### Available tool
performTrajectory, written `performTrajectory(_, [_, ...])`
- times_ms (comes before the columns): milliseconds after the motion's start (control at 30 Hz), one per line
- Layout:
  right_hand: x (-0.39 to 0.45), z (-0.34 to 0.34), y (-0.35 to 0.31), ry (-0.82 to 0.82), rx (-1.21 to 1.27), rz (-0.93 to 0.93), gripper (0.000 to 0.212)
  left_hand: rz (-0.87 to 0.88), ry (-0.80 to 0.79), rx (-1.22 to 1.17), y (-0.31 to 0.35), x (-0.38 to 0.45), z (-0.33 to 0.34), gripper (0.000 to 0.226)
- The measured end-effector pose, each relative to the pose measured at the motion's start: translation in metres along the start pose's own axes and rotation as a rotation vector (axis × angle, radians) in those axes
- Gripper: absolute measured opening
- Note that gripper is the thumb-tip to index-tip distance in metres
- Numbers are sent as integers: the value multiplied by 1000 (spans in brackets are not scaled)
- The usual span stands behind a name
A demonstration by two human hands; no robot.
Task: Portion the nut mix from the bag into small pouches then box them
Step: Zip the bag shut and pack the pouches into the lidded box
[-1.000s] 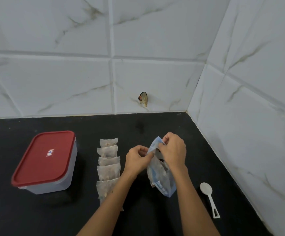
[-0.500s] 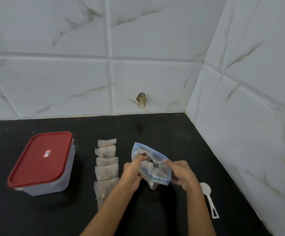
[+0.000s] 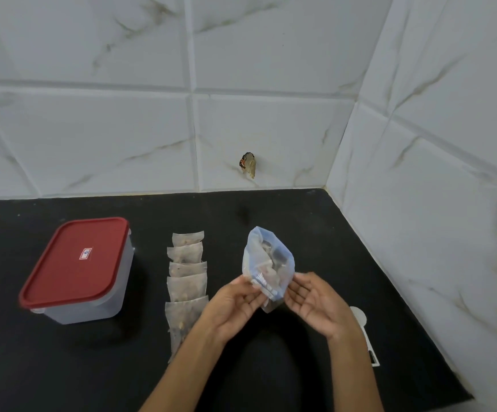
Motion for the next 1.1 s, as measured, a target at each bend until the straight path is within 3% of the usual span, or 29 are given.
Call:
performTrajectory(67, [-7, 2, -1, -53, -54, -23, 40, 19, 25, 101, 1, -1, -1, 30])
performTrajectory(133, [-10, 1, 3, 23, -190, -40, 31, 44, 100, 224, 0, -4, -1, 25])
performTrajectory(233, [-16, 6, 4, 229, -456, -82, 24, 185, 238, 436, -2, -9, 1, 19])
performTrajectory(333, [-23, 14, 1, 523, -791, -183, 17, 511, 431, 916, 3, -20, 9, 18])
performTrajectory(433, [-29, 34, 3, 739, -1098, -394, 13, 677, 436, 1164, -4, -28, 18, 23])
performTrajectory(500, [-26, 35, 8, 716, -1143, -430, 15, 598, 404, 1123, -6, -25, 17, 21])
performTrajectory(633, [-23, 18, 8, 339, -564, -158, 26, 249, 271, 623, 0, -22, 16, 15])
performTrajectory(733, [-27, 13, 7, 237, -384, -93, 21, 224, 244, 532, 2, -23, 16, 21])
performTrajectory(833, [-31, 12, 4, 382, -504, -218, 6, 438, 348, 802, 6, -26, 15, 20])
performTrajectory(967, [-40, 16, -9, 852, -1182, -550, 16, 838, 459, 1262, 13, -38, 20, 33])
performTrajectory(1033, [-39, 20, -9, 873, -1254, -627, 18, 828, 423, 1279, 16, -36, 19, 35])
performTrajectory(1100, [-35, 20, -8, 768, -1107, -601, 16, 647, 404, 1163, 16, -31, 18, 31])
Point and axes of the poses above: each hand's wrist, its own x-axis towards the middle knuckle, its own z-axis out of the palm, y = z × x, the point moved 4 cm from there along x, towards the middle knuckle, and after that the axes turned 9 degrees about -x, right-handed, at the moved point
